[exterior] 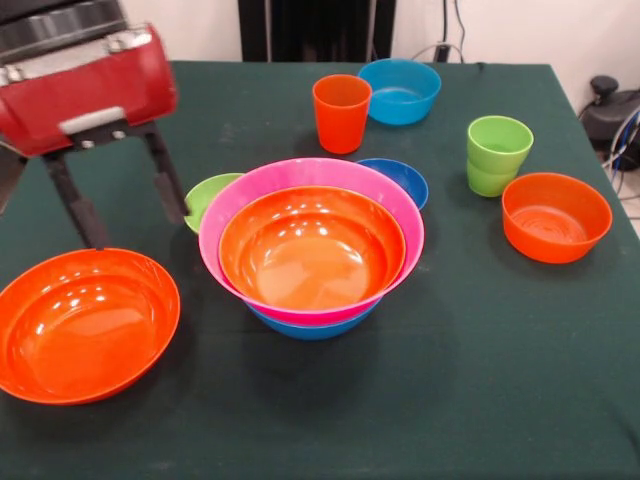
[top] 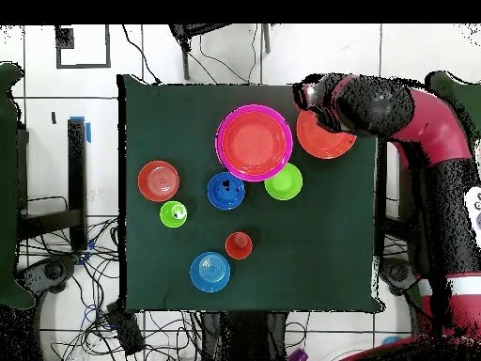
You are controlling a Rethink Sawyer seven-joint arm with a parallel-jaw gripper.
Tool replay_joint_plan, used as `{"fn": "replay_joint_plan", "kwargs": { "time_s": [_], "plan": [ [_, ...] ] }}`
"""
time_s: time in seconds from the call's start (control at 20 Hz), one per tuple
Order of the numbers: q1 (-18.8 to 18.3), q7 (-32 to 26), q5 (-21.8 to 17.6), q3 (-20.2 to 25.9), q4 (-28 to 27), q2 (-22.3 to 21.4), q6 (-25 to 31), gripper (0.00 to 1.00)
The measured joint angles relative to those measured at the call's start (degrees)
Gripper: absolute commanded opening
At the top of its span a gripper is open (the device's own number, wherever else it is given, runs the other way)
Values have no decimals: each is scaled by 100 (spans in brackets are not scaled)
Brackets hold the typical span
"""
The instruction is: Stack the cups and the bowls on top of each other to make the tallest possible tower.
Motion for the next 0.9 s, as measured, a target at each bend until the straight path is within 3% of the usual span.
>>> {"fn": "replay_joint_plan", "kwargs": {
  "time_s": [0.5,0.9],
  "plan": [
    [622,0,-7,-150,-550,-67,1018,100],
    [609,0,7,-142,-796,-59,1193,100]
  ]
}}
